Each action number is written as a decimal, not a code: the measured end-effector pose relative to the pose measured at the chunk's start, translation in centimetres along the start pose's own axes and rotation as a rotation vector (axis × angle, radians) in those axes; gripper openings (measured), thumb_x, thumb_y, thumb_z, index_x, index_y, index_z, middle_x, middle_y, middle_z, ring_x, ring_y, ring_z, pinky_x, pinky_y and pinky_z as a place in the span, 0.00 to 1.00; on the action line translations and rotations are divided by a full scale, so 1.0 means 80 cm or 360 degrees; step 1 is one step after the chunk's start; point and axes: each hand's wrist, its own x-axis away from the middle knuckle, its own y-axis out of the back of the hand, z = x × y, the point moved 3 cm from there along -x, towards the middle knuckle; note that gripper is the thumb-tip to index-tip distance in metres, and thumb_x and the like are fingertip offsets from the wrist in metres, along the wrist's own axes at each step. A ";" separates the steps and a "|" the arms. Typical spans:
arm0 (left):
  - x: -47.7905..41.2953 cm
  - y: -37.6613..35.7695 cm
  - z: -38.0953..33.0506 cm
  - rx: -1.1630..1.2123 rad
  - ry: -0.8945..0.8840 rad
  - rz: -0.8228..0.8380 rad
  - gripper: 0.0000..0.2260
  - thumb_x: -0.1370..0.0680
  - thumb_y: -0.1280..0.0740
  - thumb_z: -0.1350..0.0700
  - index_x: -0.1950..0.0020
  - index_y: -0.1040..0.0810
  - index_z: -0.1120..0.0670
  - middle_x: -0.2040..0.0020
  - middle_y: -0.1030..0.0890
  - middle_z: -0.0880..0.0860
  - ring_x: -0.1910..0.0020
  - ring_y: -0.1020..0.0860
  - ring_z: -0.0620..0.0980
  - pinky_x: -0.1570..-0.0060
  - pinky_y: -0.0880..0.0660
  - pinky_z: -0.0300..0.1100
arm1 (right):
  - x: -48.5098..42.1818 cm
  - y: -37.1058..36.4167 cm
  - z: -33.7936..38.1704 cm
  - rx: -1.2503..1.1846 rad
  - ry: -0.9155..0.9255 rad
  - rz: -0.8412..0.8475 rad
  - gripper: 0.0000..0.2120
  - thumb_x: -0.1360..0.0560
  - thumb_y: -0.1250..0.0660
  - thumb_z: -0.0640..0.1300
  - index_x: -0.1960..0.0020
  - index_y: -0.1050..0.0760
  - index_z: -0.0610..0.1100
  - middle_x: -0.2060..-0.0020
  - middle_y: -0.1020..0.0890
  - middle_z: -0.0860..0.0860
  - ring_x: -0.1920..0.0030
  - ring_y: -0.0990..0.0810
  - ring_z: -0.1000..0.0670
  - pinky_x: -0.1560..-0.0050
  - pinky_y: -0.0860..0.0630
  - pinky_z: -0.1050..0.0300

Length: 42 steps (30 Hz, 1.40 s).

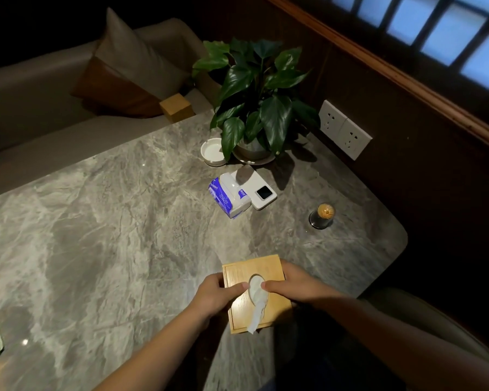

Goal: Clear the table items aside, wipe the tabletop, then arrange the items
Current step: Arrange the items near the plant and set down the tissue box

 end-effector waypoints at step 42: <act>-0.080 -0.058 -0.082 0.0591 0.0173 -0.0202 0.22 0.28 0.28 0.53 0.37 0.28 0.58 0.43 0.20 0.59 0.46 0.20 0.58 0.50 0.22 0.51 | -0.087 0.150 0.065 0.0484 -0.0215 0.0096 0.20 0.25 0.32 0.43 0.35 0.30 0.42 0.41 0.24 0.46 0.42 0.25 0.46 0.42 0.27 0.51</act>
